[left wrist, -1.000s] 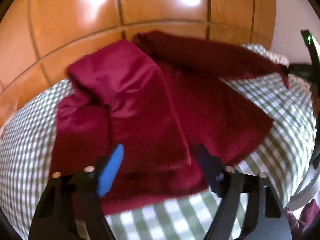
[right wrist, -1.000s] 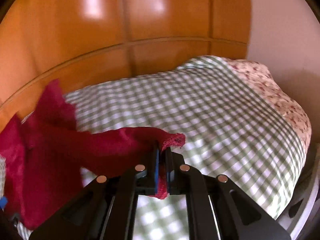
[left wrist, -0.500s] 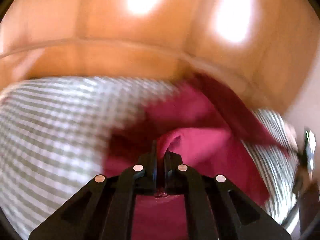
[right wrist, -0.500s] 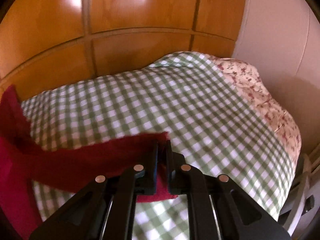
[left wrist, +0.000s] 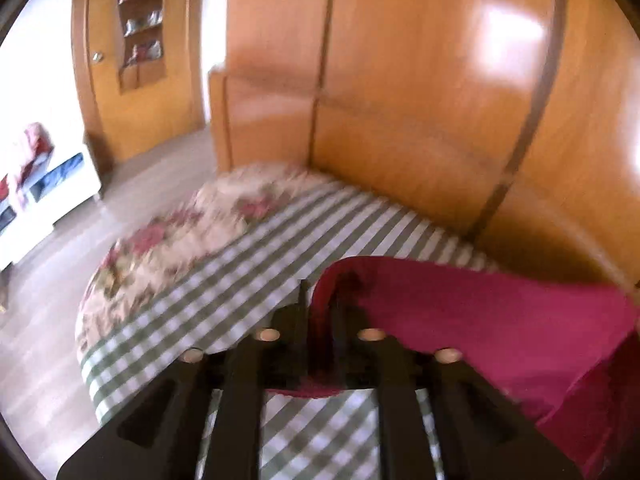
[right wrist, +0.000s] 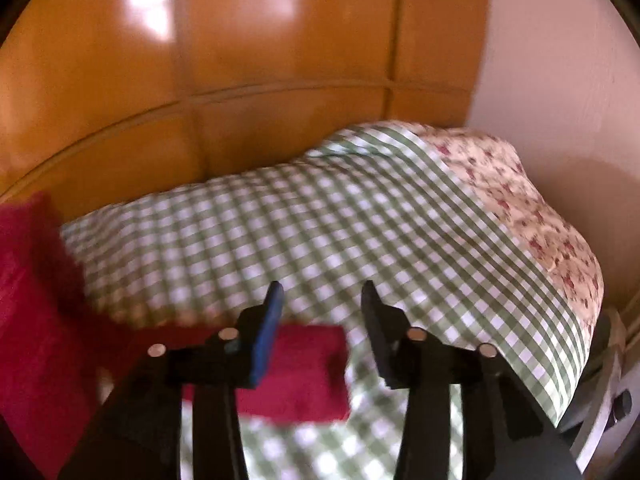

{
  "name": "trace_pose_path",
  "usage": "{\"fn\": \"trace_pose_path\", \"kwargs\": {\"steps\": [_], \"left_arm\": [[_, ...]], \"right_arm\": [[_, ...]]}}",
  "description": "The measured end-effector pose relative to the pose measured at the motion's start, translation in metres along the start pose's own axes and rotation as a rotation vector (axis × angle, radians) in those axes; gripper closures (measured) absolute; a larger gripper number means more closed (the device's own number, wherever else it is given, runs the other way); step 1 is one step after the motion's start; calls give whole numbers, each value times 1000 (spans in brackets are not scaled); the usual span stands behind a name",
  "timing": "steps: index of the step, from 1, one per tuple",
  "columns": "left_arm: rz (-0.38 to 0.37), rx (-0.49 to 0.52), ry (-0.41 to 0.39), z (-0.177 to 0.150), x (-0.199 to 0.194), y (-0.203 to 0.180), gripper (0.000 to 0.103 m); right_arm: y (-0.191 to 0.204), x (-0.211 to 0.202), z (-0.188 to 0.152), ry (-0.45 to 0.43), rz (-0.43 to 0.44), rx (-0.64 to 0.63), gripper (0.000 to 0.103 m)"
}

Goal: Fold small clothes

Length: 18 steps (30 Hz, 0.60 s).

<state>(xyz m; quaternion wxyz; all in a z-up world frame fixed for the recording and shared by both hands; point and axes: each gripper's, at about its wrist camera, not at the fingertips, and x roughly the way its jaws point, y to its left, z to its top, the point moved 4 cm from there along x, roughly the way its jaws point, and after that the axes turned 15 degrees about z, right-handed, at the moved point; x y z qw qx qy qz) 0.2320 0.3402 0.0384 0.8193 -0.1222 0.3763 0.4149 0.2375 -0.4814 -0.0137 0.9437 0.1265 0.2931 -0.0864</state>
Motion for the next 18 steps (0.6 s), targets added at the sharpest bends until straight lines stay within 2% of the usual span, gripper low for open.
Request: {"fn": "trace_pose_path", "kwargs": {"steps": [1, 2, 4, 7, 11, 13, 14, 15, 17, 18], "left_arm": [[-11, -6, 17, -8, 3, 0, 33], [-59, -21, 4, -21, 3, 6, 24], [-130, 5, -17, -45, -5, 8, 22], [-320, 125, 35, -97, -22, -7, 22], [-605, 274, 176, -182, -59, -35, 24], [-680, 330, 221, -214, -77, -48, 29], [-743, 350, 266, -232, -88, -57, 29], [-775, 381, 288, -245, -96, -64, 29], [-731, 445, 249, -264, -110, -80, 29], [-727, 444, 246, -271, -112, -86, 30]], "right_arm": [[10, -8, -9, 10, 58, -4, 48], [20, -12, -18, 32, 109, -12, 43], [40, -14, -42, 101, 214, -23, 41], [64, -5, -78, 215, 333, -4, 41], [88, 14, -118, 322, 384, 17, 41], [96, 23, -131, 358, 400, 21, 42], [100, 26, -135, 360, 390, 11, 42], [103, 28, -138, 355, 380, -1, 42], [110, 28, -140, 351, 382, -21, 45], [111, 28, -140, 351, 388, -19, 48]]}}
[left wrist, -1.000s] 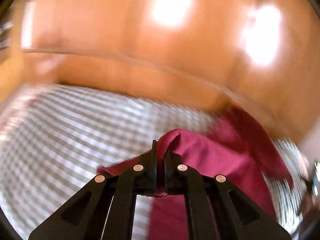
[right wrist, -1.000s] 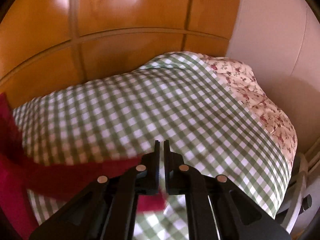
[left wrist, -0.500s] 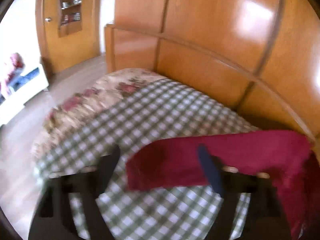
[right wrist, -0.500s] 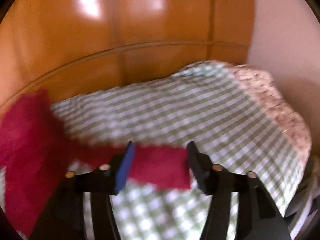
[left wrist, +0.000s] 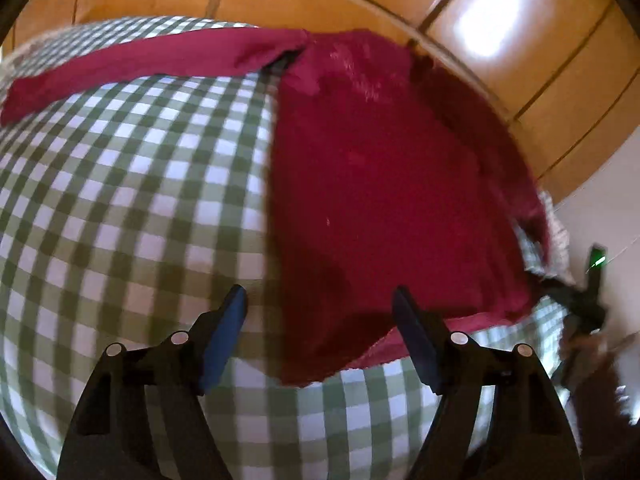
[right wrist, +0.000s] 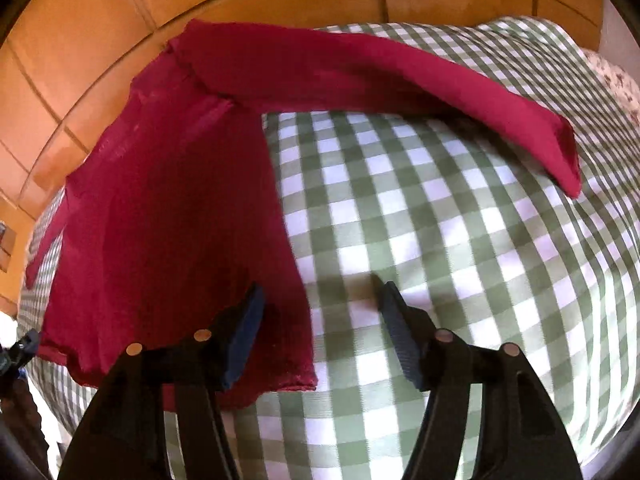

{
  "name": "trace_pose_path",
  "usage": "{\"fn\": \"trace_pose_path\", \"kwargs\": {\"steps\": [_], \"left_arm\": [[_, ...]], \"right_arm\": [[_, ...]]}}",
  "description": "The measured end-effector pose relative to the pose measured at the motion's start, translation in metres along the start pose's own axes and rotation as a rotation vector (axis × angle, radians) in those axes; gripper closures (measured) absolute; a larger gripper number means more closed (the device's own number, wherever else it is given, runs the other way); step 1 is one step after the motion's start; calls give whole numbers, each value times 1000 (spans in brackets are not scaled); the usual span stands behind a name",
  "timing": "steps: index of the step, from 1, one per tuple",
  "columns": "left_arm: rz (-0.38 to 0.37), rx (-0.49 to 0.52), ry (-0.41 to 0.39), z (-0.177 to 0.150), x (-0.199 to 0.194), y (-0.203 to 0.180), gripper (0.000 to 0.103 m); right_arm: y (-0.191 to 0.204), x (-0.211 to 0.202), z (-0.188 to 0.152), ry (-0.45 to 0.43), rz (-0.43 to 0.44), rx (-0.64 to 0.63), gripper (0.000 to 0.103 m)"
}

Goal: Fold small clothes

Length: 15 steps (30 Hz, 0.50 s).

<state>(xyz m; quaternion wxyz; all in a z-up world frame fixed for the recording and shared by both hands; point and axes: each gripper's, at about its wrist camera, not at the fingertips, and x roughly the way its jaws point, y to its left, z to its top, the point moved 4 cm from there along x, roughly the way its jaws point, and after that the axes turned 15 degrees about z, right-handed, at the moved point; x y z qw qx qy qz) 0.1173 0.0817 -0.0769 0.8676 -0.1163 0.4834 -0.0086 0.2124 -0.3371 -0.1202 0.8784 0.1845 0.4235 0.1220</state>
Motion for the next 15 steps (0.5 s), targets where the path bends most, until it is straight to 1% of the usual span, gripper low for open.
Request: {"fn": "trace_pose_path", "kwargs": {"steps": [1, 2, 3, 4, 5, 7, 9, 12, 15], "left_arm": [[5, -10, -3, -1, 3, -3, 34], [15, -23, -10, 0, 4, -5, 40], [-2, -29, -5, 1, 3, -8, 66], [-29, -37, 15, 2, 3, -11, 90], [-36, -47, 23, 3, 4, -11, 90], [-21, -40, -1, 5, -2, -13, 92], [-27, -39, -16, 4, -7, -6, 93], [-27, -17, -40, -1, -31, -2, 93], [-39, 4, -44, -15, -59, 0, 93]], "right_arm": [[3, 2, 0, 3, 17, 2, 54], [5, 3, 0, 9, 28, -6, 62], [10, 6, -1, 22, 38, -23, 68], [18, 9, -4, 43, 55, -51, 85], [22, 9, -7, 55, 67, -67, 95], [30, -1, -11, 50, 60, -113, 96], [36, -24, -14, 2, 85, -130, 96], [37, -79, -22, -92, 133, -136, 97], [36, -115, -40, -116, 161, -153, 97]]}}
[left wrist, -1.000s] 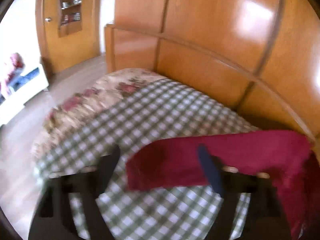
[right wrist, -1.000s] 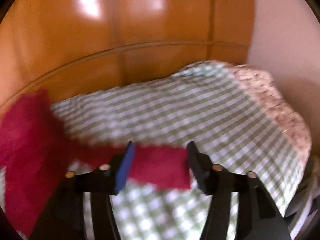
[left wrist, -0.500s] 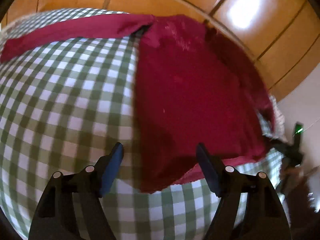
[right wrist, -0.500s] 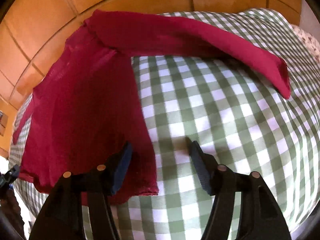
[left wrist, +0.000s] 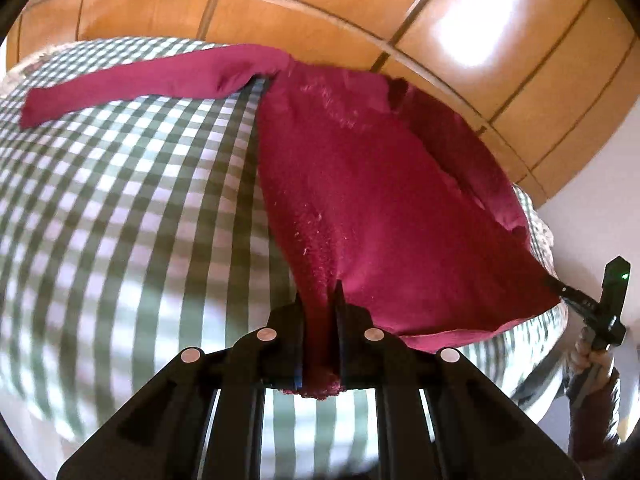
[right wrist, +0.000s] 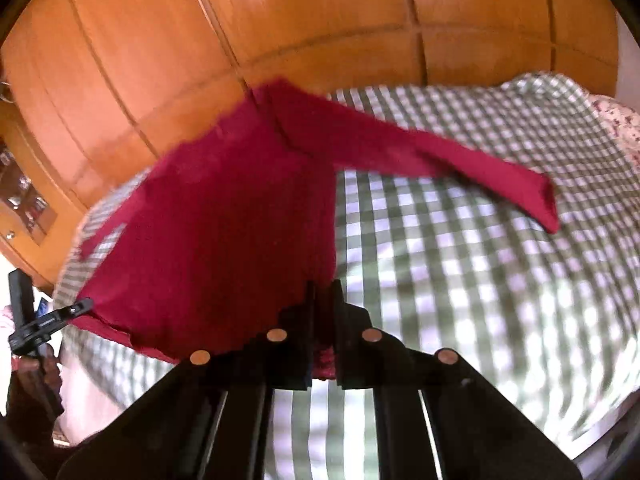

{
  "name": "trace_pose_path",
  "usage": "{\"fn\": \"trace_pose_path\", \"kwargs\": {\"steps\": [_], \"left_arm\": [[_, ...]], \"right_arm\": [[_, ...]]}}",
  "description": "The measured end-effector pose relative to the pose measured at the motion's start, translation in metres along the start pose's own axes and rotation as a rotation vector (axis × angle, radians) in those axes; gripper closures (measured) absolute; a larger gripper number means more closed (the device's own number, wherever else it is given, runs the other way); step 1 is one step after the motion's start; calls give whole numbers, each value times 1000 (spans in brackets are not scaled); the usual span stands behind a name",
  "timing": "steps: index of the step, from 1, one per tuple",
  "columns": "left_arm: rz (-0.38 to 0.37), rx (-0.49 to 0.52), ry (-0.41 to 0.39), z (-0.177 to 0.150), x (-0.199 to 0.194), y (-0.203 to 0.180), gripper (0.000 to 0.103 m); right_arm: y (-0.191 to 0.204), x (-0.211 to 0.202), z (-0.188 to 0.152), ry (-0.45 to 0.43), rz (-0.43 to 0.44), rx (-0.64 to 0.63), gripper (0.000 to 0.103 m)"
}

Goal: Fold small clothes

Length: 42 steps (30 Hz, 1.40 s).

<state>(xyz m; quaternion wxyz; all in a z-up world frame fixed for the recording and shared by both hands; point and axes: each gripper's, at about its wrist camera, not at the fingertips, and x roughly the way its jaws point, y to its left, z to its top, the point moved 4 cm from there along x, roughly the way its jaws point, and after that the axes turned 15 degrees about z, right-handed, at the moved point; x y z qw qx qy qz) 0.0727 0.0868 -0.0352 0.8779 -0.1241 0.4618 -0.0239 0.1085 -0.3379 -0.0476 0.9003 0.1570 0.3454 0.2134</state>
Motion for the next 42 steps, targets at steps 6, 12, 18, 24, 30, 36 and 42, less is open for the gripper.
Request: {"fn": "trace_pose_path", "kwargs": {"steps": [6, 12, 18, 24, 30, 36, 42], "left_arm": [[38, 27, 98, -58, -9, 7, 93], [153, 68, 92, -63, -5, 13, 38], [152, 114, -68, -24, -9, -13, 29], [130, 218, -91, -8, 26, -70, 28], [123, 216, -89, 6, 62, -105, 28], [140, 212, -63, 13, 87, -114, 28], [166, 240, -65, 12, 102, -111, 27]], "right_arm": [[-7, -12, -73, 120, 11, 71, 97], [-16, -21, -84, 114, -46, 97, 91], [-76, -62, -40, -89, -288, 162, 49], [-104, -53, -14, -96, -516, -11, 44], [-131, 3, 24, -47, -575, -132, 32], [-160, 35, 52, 27, -557, -149, 73], [-114, -14, 76, 1, -493, -243, 99]]}}
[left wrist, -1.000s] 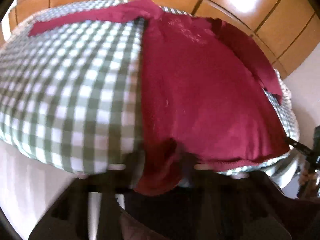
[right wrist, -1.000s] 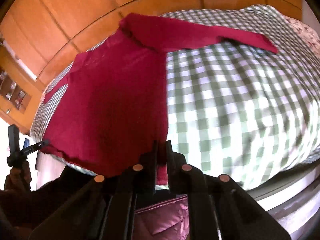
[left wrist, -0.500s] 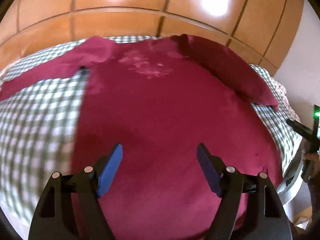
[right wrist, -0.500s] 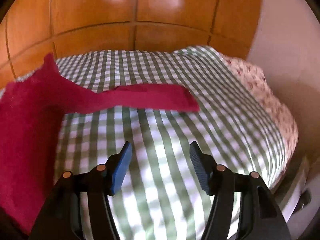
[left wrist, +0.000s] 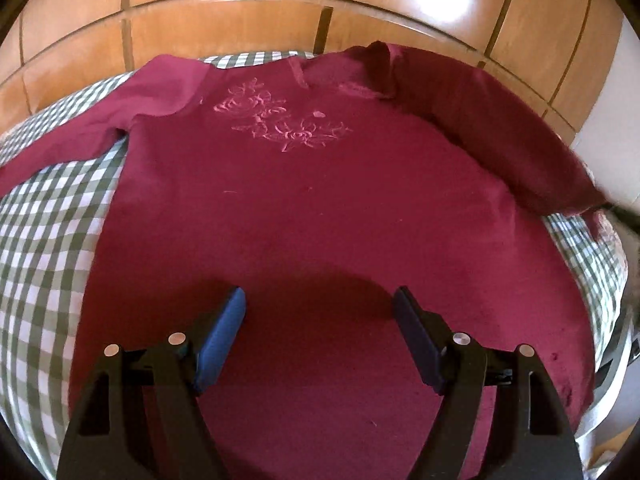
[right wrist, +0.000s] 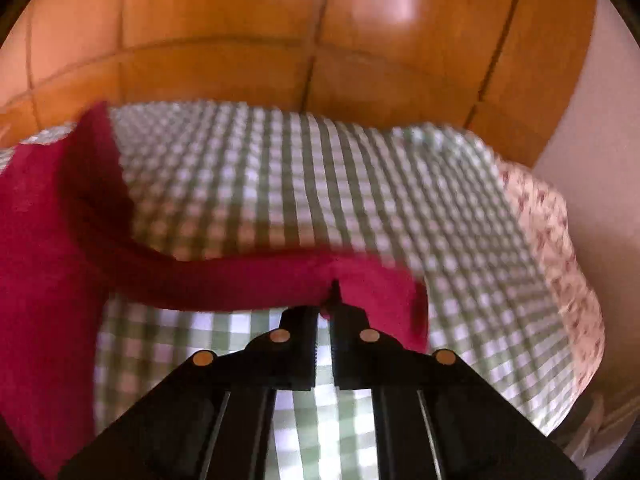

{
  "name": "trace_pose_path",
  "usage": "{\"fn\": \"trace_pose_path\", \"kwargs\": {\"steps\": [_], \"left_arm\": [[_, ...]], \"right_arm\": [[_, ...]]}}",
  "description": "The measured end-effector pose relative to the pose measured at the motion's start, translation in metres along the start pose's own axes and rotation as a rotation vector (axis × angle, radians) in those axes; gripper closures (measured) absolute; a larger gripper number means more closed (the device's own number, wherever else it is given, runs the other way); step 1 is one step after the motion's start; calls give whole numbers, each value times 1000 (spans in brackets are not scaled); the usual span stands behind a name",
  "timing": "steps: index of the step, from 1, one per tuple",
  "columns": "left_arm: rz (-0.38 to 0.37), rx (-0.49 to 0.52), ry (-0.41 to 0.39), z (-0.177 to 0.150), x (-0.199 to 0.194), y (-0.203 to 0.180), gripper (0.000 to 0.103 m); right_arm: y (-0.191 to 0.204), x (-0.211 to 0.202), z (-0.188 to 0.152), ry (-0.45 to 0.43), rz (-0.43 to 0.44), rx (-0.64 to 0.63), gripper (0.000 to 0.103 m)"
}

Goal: Fold small clothes

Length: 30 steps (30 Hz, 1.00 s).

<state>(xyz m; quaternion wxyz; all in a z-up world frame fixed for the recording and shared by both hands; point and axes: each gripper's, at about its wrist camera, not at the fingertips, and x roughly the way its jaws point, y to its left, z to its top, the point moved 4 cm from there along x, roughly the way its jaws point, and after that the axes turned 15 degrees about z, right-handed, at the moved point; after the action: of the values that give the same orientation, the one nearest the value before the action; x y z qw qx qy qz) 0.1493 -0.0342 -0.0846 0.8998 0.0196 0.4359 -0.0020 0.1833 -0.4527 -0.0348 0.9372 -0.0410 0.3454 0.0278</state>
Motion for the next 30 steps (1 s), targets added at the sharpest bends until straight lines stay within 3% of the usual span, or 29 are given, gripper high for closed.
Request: {"fn": "trace_pose_path", "kwargs": {"steps": [5, 10, 12, 13, 15, 16, 17, 21, 25, 27, 30], "left_arm": [[6, 22, -27, -1, 2, -6, 20], [-8, 12, -30, -2, 3, -5, 18], [-10, 9, -28, -2, 4, -4, 17], [-9, 7, -27, -2, 4, -5, 17], [-5, 10, -25, -2, 4, -5, 17], [-5, 10, -24, -2, 4, -5, 17], [-6, 7, -24, -3, 3, -5, 17], [-8, -3, -33, -5, 4, -4, 16], [-8, 11, -33, -5, 6, -8, 11], [-7, 14, -31, -5, 6, -8, 11], [-6, 15, -29, -5, 6, -9, 11]], "right_arm": [[-20, -24, 26, 36, -29, 15, 99], [-90, 24, 38, 186, -74, 208, 99], [-117, 42, 46, 192, -124, 286, 98], [-134, 48, 53, 164, -168, 348, 92], [-157, 46, 63, 68, -221, 441, 57], [-166, 38, 64, -6, -263, 492, 31], [-168, 32, 62, -52, -272, 525, 29], [-152, 30, 28, -73, -57, 644, 30], [-119, 50, -30, -40, 167, 841, 30], [-120, 65, -48, -38, 199, 931, 34], [-134, 79, -53, -118, 208, 1053, 43]]}}
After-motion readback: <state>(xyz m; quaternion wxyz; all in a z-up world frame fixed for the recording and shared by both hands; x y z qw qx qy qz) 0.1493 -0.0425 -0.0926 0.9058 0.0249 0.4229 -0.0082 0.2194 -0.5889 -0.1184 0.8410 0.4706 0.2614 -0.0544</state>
